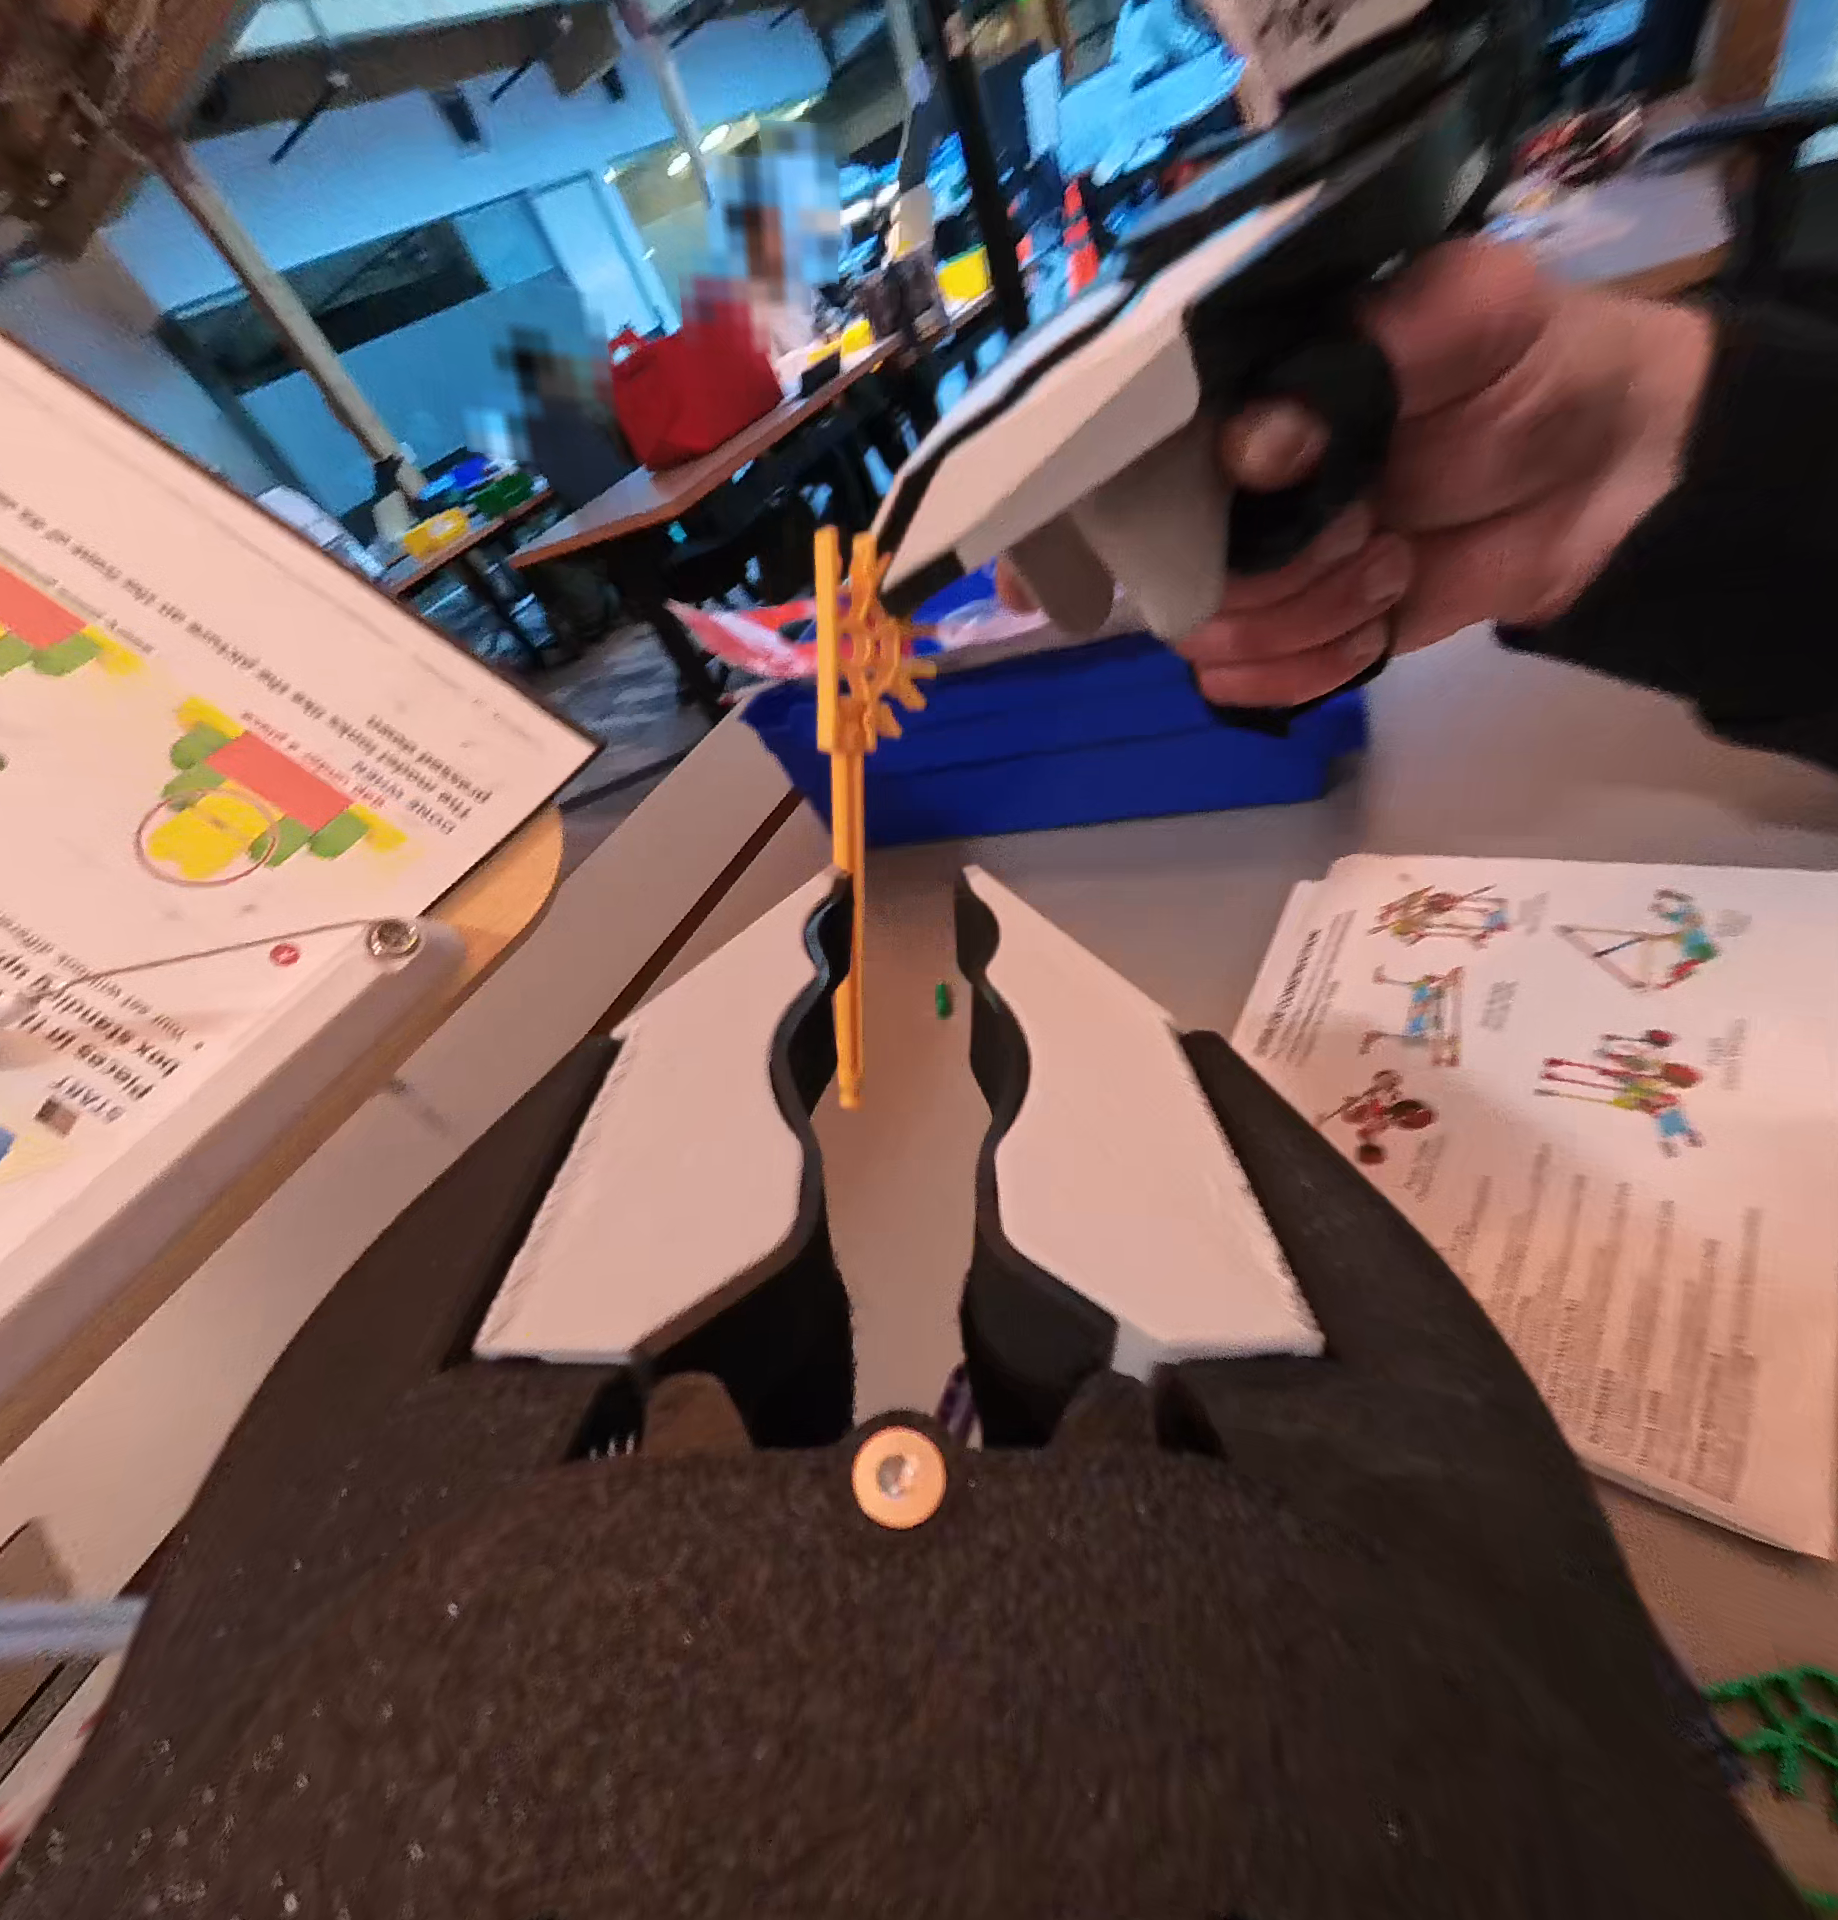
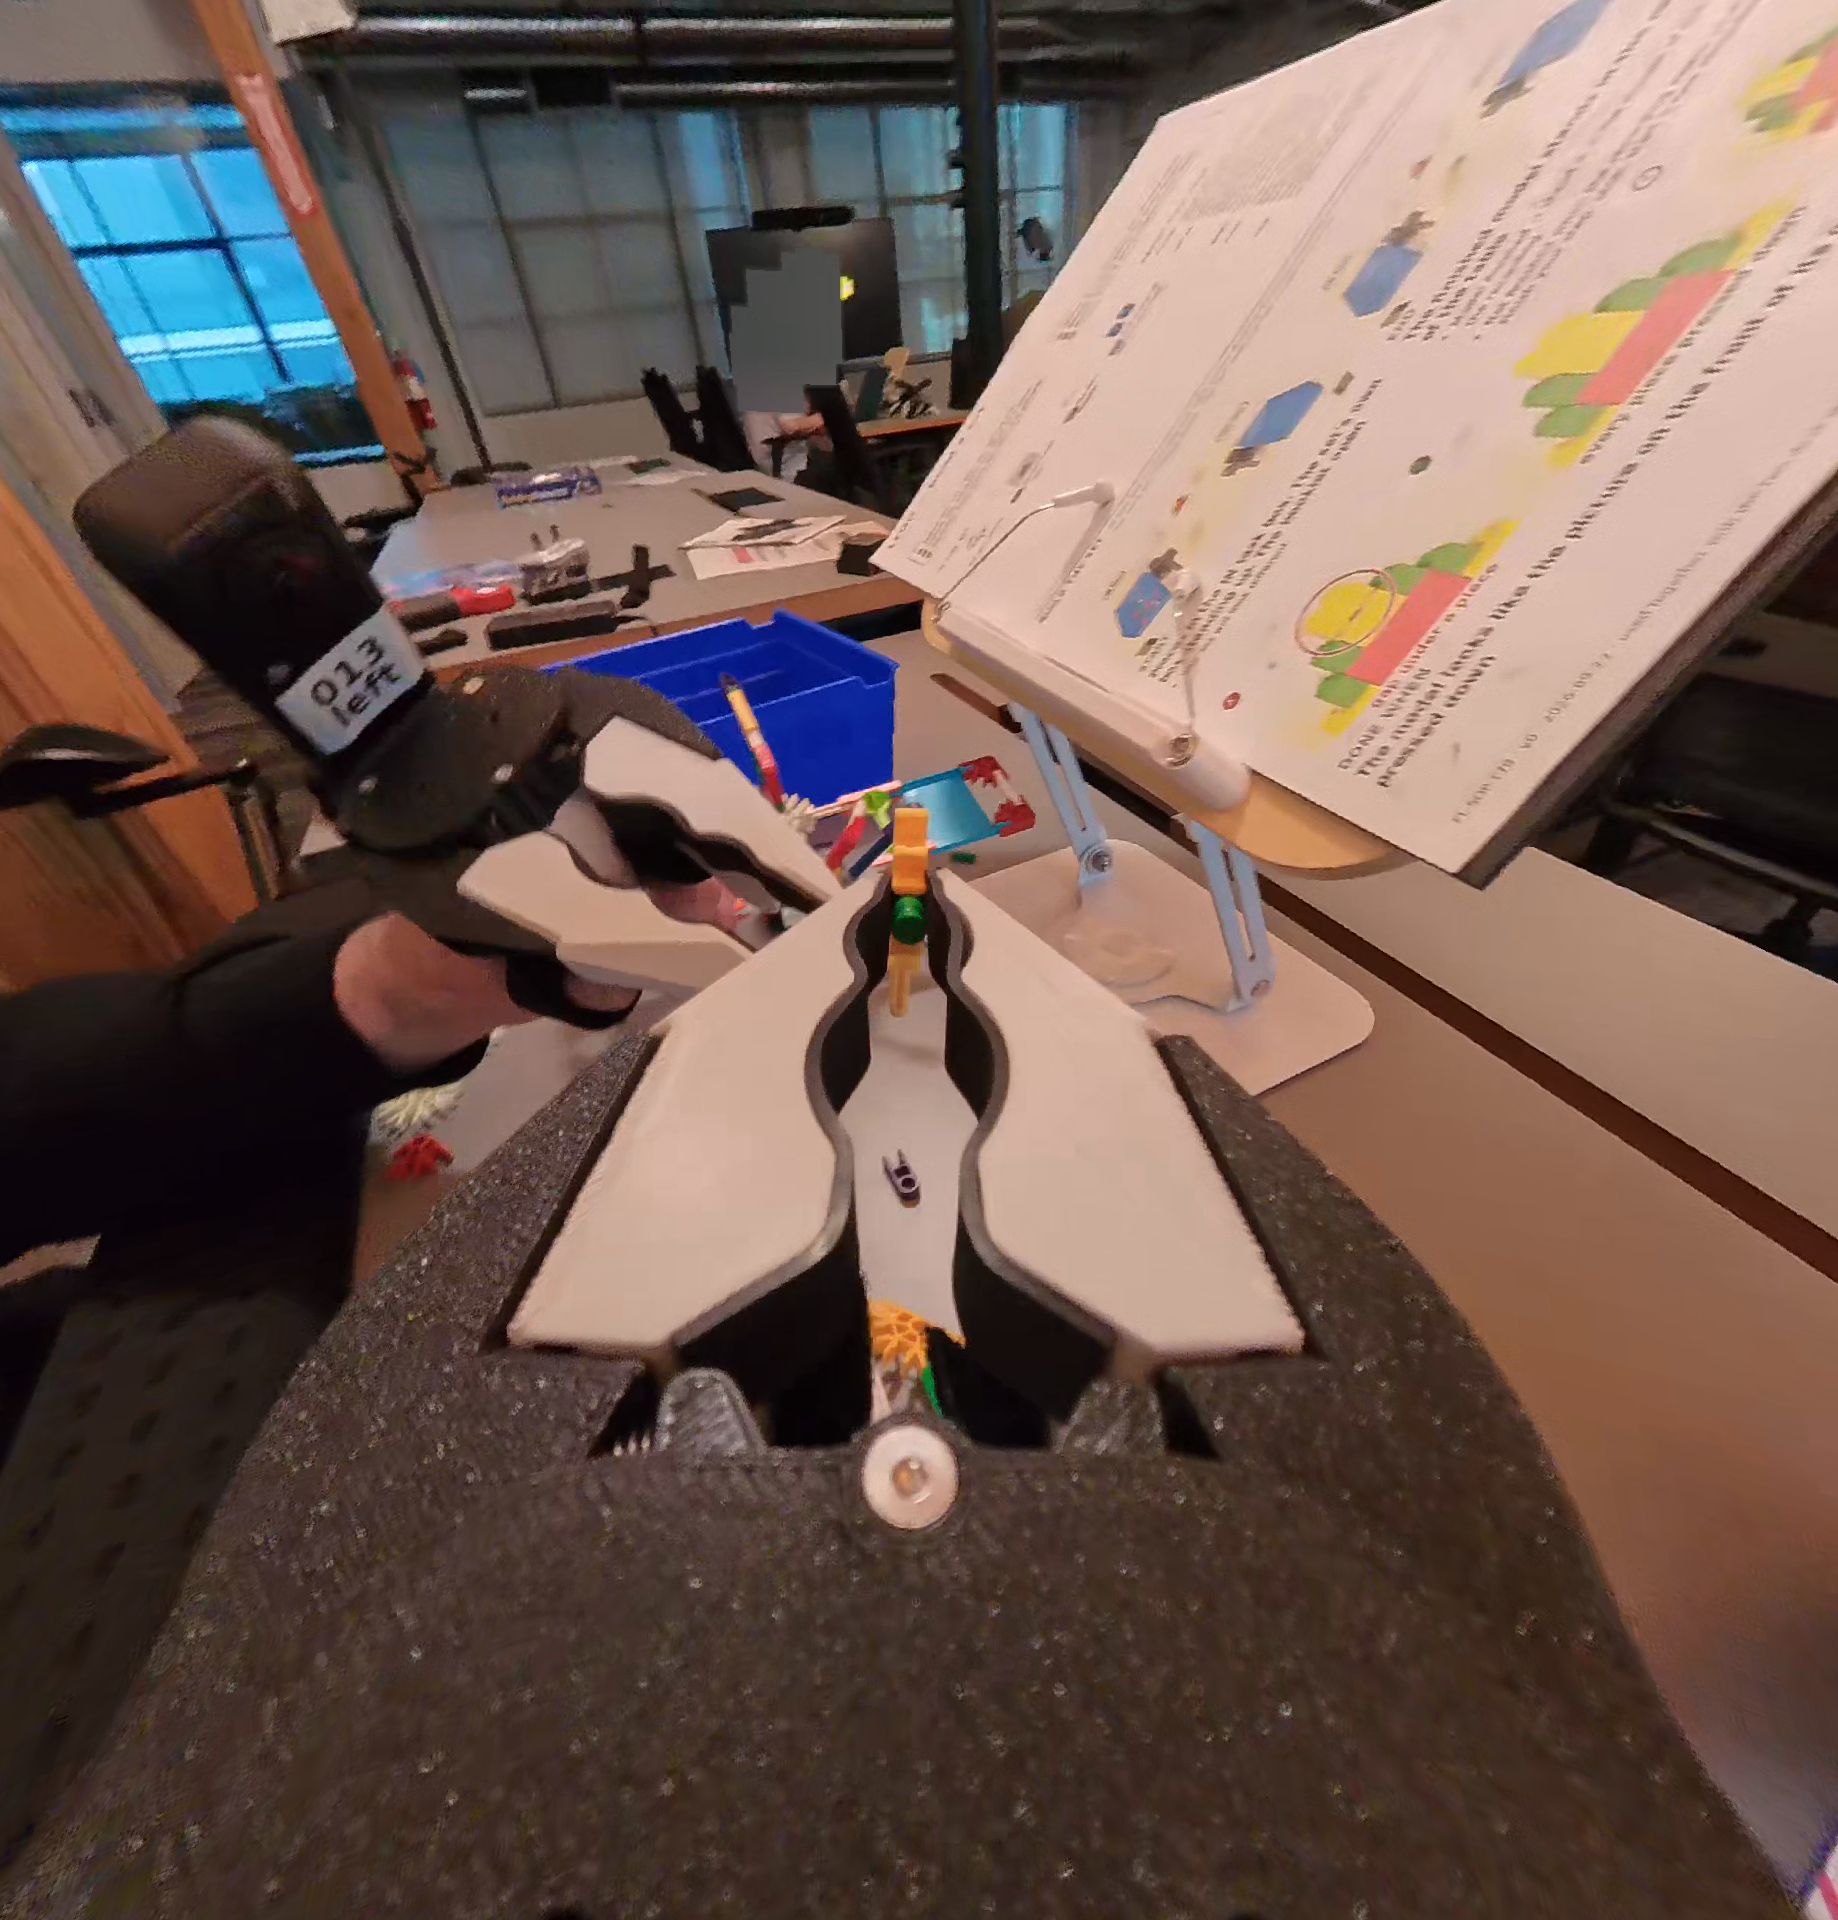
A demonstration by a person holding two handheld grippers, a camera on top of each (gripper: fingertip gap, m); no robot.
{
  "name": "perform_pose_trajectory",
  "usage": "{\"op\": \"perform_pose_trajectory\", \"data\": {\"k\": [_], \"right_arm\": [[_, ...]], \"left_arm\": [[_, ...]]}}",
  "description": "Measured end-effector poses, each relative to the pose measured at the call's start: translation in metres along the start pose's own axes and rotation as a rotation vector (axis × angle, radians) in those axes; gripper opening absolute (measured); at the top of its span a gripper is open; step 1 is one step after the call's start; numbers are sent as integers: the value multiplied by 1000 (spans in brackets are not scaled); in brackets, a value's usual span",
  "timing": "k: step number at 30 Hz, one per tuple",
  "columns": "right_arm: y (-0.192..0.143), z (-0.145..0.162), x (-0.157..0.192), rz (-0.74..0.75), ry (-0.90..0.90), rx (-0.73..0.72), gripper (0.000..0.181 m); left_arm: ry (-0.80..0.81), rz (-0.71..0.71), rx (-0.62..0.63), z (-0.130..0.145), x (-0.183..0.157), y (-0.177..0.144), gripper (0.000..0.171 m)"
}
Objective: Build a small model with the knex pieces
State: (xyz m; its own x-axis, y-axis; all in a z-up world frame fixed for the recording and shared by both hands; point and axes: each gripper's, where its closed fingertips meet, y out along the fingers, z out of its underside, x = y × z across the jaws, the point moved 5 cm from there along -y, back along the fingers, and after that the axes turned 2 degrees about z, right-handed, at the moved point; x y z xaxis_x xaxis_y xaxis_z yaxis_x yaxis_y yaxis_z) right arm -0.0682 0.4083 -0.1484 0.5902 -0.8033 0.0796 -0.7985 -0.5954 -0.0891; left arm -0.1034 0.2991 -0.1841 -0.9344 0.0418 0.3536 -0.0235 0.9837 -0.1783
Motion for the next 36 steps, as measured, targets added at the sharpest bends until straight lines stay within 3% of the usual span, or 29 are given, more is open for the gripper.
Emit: {"op": "perform_pose_trajectory", "data": {"k": [4,9,12,17,19,24,31,36], "right_arm": [[1,10,16,-106,-58,83,6],[0,16,32,-195,-113,131,5],[1,16,37,-209,-130,137,5],[2,18,38,-242,-105,137,5],[3,19,40,-266,-95,136,5],[6,19,48,-324,-76,120,5],[3,8,36,-262,-9,43,20],[2,9,36,-265,-10,44,14]], "left_arm": [[-79,142,-105,-17,-12,-7,25],[-190,293,-134,-18,-19,-11,12],[-214,296,-150,-17,-15,-14,0],[-241,299,-165,-18,-11,-17,18],[-260,379,-150,-16,-20,-14,18],[-293,423,-165,-15,-24,-10,7],[-378,399,-244,-21,-15,-15,5],[-415,412,-265,-21,-13,-15,5]]}}
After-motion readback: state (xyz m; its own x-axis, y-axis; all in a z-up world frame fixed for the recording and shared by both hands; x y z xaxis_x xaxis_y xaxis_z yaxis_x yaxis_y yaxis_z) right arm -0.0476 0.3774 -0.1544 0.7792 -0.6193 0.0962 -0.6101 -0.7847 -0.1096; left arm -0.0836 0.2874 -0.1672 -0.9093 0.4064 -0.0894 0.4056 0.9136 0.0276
